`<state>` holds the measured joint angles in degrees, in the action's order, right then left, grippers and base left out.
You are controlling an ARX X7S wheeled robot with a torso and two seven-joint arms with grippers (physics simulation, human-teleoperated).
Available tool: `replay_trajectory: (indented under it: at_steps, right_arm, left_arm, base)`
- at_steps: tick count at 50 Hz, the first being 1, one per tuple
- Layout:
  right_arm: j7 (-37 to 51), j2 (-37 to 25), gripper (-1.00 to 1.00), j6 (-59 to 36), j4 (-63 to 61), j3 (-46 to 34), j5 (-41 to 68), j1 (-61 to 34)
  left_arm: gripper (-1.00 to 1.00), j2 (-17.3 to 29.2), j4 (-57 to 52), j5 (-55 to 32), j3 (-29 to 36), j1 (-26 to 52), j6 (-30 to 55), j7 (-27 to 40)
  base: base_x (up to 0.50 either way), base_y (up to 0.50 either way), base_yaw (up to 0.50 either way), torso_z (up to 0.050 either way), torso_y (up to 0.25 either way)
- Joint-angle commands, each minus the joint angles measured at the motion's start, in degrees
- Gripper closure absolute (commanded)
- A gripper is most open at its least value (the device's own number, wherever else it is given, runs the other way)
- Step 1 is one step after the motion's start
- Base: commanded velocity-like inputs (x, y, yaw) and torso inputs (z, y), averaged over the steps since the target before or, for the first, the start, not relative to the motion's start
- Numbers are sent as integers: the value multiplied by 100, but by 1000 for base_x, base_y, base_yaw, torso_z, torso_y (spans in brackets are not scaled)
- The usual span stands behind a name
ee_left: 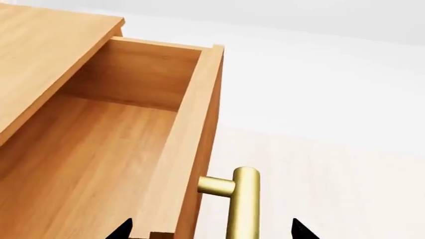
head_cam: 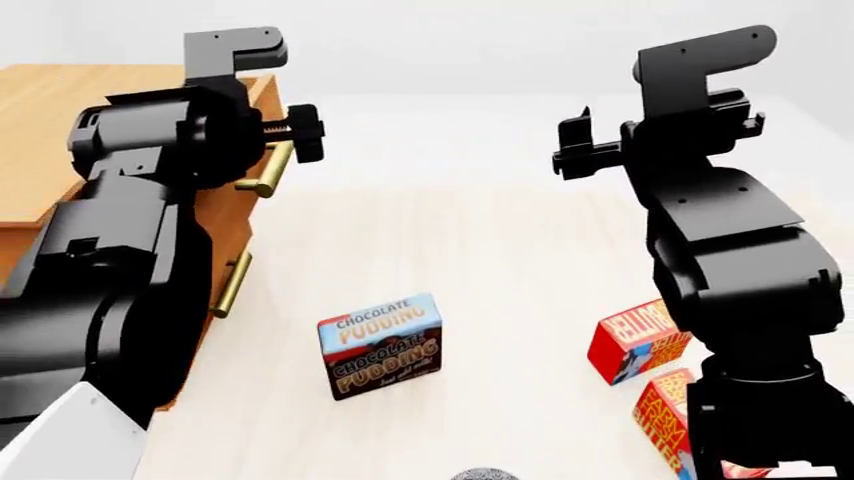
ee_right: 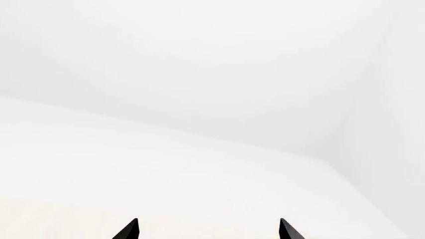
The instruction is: Put the bowl in the top drawer of the cabinet.
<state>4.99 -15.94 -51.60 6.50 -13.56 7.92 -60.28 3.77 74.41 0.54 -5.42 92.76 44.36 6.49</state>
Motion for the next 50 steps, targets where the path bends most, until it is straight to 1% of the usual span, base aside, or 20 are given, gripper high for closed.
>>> replay_trajectory:
  at_steps: [1, 10, 12, 15, 22, 26, 28, 32, 34, 41, 50]
  right_arm:
    - [-5, -26, -100, 20, 32, -13, 22, 50]
    - [-2, -44, -100, 11, 32, -9, 42, 57]
    - [-1, -45, -100, 16, 41, -5, 48, 56]
    - [-5, -53, -100, 28, 56, -7, 53, 65]
    - [-16, -105, -100, 35, 31, 39, 89, 120]
    - [-9, -128, -100, 45, 48, 66, 99, 131]
    - [-9, -131, -100, 41, 45, 68, 105, 136]
    - [-19, -137, -100, 55, 60, 44, 107, 149]
    - [-17, -130, -100, 71, 88, 31, 104, 145]
    - [-41, -132, -100, 47, 35, -6, 126, 163]
    - [-64, -203, -100, 31, -44, 55, 181, 237]
  left_arm:
    - [-100, -154, 56, -194, -366, -192, -111, -157]
    - [-100, -330, 55, -249, -460, -204, -132, -308]
    - [-100, -370, 54, -396, -409, -225, -168, -310]
    - [-100, -375, 54, -1120, 178, -267, -193, -222]
    - [-100, -375, 50, -3427, 2222, -371, -391, 186]
    - [-100, -375, 49, -4569, 3223, -420, -481, 353]
    - [-100, -375, 52, -4961, 3453, -457, -531, 449]
    - [-100, -373, 54, -5147, 3280, -510, -493, 580]
    - [-100, -375, 51, -5406, 3478, -504, -498, 583]
    - [-100, -375, 21, -6948, 4811, -429, -669, 610]
    - [-100, -375, -238, -8576, 6408, -469, -955, 671]
  base:
    - [0, 0, 0, 0, 0]
    - [0, 0, 0, 0, 0]
    - [0, 0, 0, 0, 0]
    - [0, 0, 0, 0, 0]
    - [0, 0, 0, 0, 0]
    - [3, 0, -1, 0, 0]
    - [6, 0, -1, 0, 0]
    - [3, 0, -2, 0, 0]
    - [0, 0, -1, 0, 0]
    - [3, 0, -2, 0, 0]
    - [1, 0, -2, 0, 0]
